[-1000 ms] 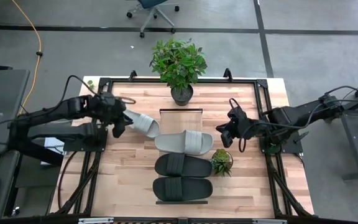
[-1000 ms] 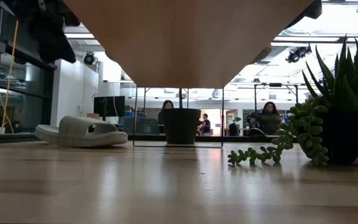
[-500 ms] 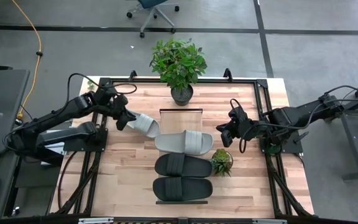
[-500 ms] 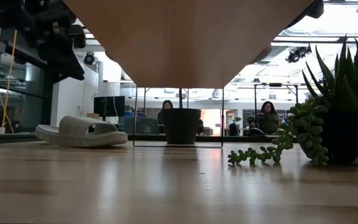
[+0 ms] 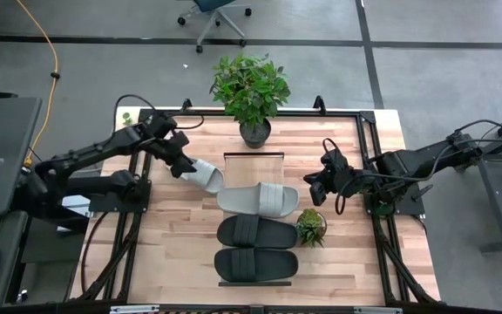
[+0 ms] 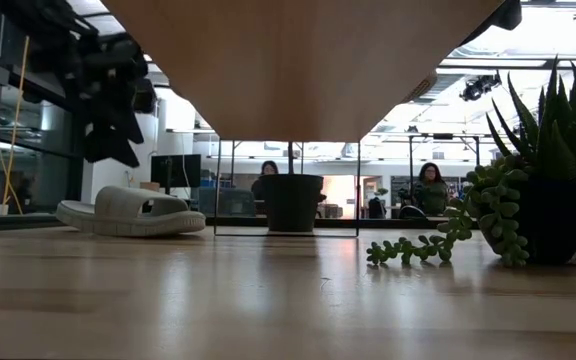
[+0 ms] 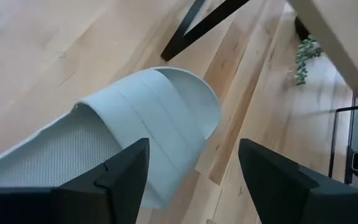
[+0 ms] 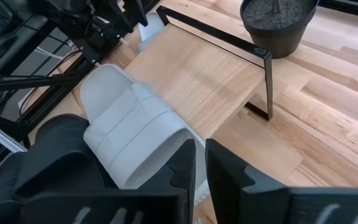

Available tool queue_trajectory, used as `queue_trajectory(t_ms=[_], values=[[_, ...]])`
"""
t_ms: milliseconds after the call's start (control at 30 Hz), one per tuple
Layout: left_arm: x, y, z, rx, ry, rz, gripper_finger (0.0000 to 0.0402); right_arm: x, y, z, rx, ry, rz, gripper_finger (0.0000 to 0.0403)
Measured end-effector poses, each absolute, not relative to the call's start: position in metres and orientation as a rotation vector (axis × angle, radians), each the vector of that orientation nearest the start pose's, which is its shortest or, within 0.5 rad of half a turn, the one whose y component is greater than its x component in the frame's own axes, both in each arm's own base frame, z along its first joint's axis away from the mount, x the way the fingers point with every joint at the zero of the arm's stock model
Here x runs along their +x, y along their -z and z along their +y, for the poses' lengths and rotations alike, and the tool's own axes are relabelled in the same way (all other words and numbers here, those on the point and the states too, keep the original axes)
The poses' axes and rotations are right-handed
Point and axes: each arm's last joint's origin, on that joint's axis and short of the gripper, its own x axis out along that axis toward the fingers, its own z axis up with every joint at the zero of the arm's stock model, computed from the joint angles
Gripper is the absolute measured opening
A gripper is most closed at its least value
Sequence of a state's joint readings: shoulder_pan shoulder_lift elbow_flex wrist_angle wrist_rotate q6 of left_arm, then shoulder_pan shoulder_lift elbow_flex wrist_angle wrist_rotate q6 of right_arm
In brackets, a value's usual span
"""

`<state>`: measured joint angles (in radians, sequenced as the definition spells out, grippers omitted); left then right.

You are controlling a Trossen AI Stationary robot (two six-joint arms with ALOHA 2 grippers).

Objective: Pick and place slides into the shelf
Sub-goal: Put the gray slide into the shelf

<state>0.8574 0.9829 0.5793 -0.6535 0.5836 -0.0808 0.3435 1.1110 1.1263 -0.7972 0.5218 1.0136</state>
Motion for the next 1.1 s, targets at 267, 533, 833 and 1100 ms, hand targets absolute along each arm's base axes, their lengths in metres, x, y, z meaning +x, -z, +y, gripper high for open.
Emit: queue_trajectory(t_ms=[267, 533, 833, 1100], values=[[0.126, -0.189, 0.124, -0.778, -0.326, 0.87, 0.022, 0.205, -0.338, 0.058, 0.652, 0.498, 0.549, 0.0028], [0.13, -0.178, 0.129, -0.797, -0.332, 0.929, 0.0229, 0.205, -0.338, 0.058, 0.651, 0.497, 0.549, 0.0028], [0.134, -0.168, 0.134, -0.821, -0.33, 0.958, 0.0241, 0.205, -0.338, 0.058, 0.652, 0.496, 0.55, 0.0028], [0.139, -0.162, 0.138, -0.842, -0.307, 0.952, 0.0238, 0.205, -0.338, 0.058, 0.652, 0.496, 0.55, 0.0028]])
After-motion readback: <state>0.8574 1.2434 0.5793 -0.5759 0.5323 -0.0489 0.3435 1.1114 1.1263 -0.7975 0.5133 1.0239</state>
